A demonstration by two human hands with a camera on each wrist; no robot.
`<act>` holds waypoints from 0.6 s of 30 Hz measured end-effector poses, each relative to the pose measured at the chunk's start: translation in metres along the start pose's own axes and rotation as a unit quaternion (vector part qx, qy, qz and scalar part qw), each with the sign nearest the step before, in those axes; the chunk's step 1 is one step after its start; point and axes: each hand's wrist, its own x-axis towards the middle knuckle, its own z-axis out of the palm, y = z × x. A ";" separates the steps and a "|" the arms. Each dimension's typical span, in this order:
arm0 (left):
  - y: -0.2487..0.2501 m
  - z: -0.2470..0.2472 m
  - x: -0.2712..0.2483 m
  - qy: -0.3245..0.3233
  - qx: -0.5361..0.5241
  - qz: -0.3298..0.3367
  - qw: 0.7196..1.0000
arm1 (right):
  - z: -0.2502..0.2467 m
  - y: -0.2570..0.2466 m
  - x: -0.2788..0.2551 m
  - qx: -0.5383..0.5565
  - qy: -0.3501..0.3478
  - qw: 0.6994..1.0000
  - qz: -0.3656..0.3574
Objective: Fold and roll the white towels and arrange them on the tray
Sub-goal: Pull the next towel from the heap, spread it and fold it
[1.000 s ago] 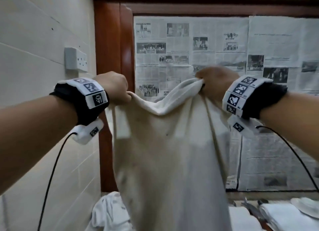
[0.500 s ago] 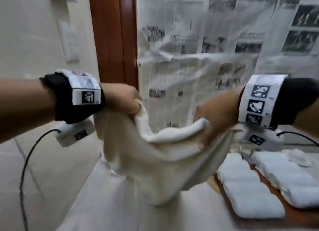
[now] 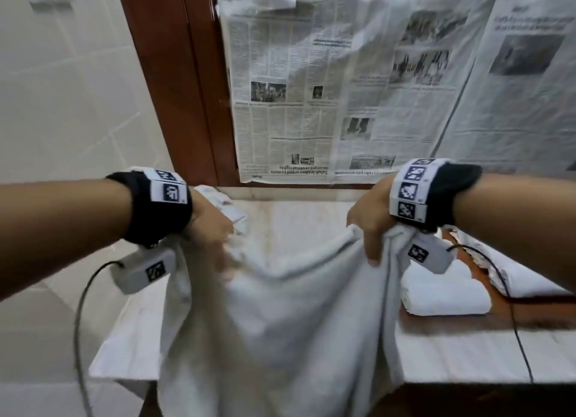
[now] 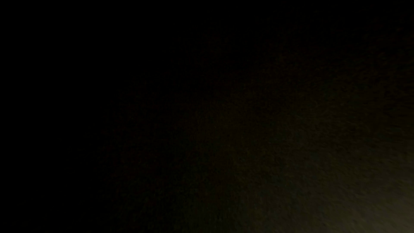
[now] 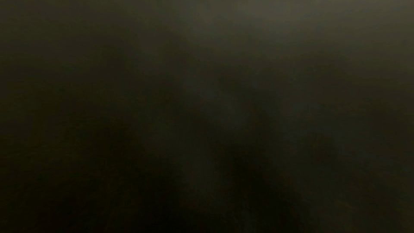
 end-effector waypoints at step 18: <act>-0.045 -0.075 -0.021 0.684 -0.066 -0.005 0.727 | -0.026 0.054 -0.036 0.059 0.534 0.822 0.188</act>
